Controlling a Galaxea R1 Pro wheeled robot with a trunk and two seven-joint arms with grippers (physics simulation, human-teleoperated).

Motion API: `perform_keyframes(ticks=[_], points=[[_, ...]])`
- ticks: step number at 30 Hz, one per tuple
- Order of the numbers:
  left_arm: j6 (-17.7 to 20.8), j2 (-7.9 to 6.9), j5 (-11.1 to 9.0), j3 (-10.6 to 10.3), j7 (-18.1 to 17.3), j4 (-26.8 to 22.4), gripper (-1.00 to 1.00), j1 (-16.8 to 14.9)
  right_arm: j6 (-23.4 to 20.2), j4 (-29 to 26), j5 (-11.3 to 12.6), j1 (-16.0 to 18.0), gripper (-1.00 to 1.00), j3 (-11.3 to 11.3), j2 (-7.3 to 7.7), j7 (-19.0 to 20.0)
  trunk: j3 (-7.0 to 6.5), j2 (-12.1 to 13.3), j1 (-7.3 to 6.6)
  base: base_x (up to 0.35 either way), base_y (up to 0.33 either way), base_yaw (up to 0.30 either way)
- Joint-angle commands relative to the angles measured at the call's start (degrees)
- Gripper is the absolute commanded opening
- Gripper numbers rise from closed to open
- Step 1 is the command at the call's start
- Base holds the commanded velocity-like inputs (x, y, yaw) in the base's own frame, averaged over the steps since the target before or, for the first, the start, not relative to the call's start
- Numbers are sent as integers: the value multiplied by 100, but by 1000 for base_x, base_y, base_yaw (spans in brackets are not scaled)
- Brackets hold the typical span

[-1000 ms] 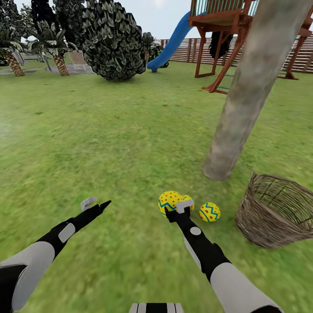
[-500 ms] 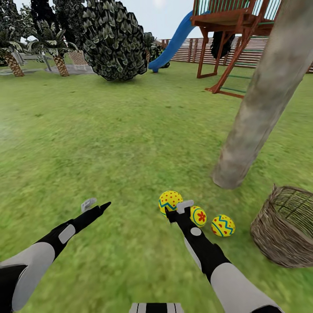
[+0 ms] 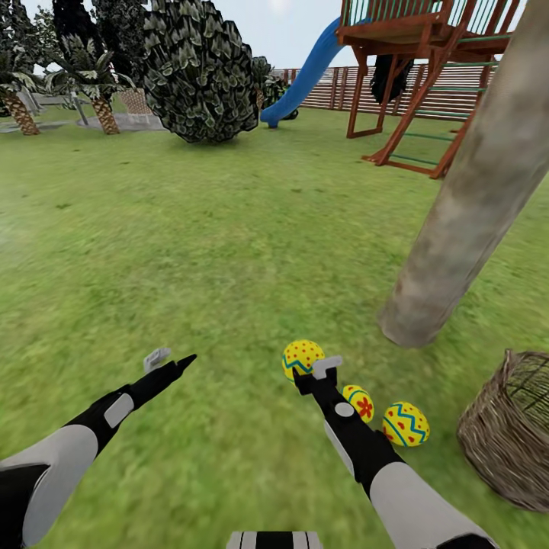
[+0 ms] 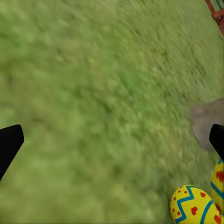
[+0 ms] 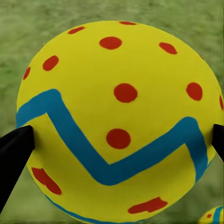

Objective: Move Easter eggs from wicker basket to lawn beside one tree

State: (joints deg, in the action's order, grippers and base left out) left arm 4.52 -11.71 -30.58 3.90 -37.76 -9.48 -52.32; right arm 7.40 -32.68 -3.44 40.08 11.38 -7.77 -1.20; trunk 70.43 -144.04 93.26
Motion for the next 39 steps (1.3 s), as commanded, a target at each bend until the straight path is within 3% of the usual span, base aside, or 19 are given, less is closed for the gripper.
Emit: perform_keyframes(ticks=[1, 7, 13, 14, 15, 17, 20, 25, 27, 29, 32, 36, 39], points=[[55, -3, -6, 40, -28, 0, 100, -4, 15, 44, -34, 6, -100, 0, 1, -11, 4, -2, -1, 22, 5, 0], [52, 1, -9, 40, -29, -1, 100, -3, 16, 94, -32, 9, -100, -46, 18, -33, 4, -2, -1, 168, 1, 0], [66, 2, 0, 34, -46, -5, 100, -6, 18, 367, -10, 32, -100, -212, 21, -365, 4, -2, -1, 174, 0, 0], [75, 1, 0, 32, -158, -7, 100, -6, 17, 371, -9, 34, -100, -243, 21, -418, 4, -2, -1, 40, 0, 0], [108, -24, 5, 29, -718, -9, 100, -5, 16, 375, -12, 35, -100, -280, 21, -462, 4, -2, -1, 10, 0, 0], [463, -41, 34, 4, -1036, -28, 100, -4, 16, 376, -9, 35, -100, -291, 21, -474, 4, -2, -1, 4, 0, 0], [1163, -49, 49, -1, -1131, -61, 100, -5, 16, 376, -13, 35, -100, -291, 21, -477, 26, -3, 2, 1, 0, 0], [1520, -51, 43, -20, -1170, -448, 100, -3, 16, 378, -16, 35, -100, -286, 21, -478, 137, -10, 15, 0, 0, 0], [1939, -56, 45, -22, -1284, -612, 100, -4, 22, 383, -13, 35, -100, -288, 21, -478, 181, -12, 20, 0, 0, 0], [2264, -52, 52, -146, -1633, -763, 100, -4, 24, 386, -9, 35, -100, -287, 15, -478, 226, -15, 25, 0, 0, 0], [2463, -51, 34, -416, -1871, -996, 100, -5, 25, 385, -8, 35, -100, -286, 7, -478, 292, -19, 33, 0, 0, 0], [3445, -68, 35, -506, -2672, -2099, 100, -5, 36, 383, -7, 35, -100, -280, 5, -478, 314, -20, 35, 0, 0, 0], [3565, -200, 40, -509, -2850, -1767, 100, -5, 256, 376, -7, 35, -100, -285, 16, -478, 314, -20, 35, 0, 0, 0]])
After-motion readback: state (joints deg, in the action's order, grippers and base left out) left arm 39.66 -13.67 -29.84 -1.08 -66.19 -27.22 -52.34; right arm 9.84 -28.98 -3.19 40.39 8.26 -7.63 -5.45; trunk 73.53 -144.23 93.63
